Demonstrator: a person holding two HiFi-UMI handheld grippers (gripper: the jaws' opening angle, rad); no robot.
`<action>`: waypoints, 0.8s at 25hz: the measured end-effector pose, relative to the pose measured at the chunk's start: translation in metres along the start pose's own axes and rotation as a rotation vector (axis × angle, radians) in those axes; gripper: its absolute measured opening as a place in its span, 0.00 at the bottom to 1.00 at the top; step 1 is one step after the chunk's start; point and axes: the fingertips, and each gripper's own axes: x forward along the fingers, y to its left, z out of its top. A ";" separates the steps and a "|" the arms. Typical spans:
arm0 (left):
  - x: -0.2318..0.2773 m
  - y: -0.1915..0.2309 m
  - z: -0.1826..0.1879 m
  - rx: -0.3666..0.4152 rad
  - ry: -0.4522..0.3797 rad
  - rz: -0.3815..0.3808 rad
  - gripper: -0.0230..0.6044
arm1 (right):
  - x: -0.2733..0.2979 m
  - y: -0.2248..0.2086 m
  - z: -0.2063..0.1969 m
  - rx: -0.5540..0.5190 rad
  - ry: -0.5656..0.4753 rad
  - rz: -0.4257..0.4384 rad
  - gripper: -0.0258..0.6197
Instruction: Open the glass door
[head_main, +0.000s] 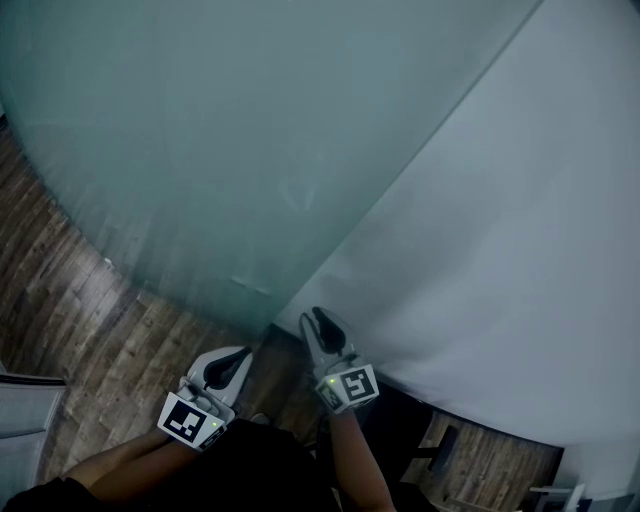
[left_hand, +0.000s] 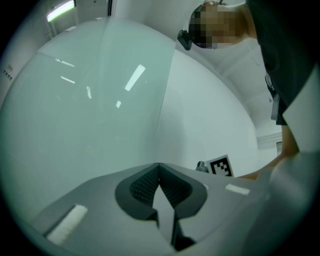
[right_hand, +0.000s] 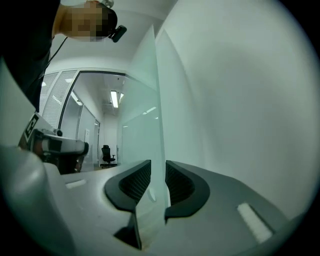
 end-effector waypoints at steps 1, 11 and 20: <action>0.002 -0.001 -0.001 -0.002 0.004 -0.001 0.04 | -0.008 0.002 0.007 -0.013 -0.008 -0.011 0.17; 0.021 -0.022 0.006 0.008 0.011 -0.033 0.04 | -0.067 0.018 0.038 -0.009 -0.080 -0.085 0.04; 0.009 -0.033 0.000 -0.004 0.016 -0.008 0.04 | -0.081 0.040 0.048 -0.045 -0.084 -0.046 0.04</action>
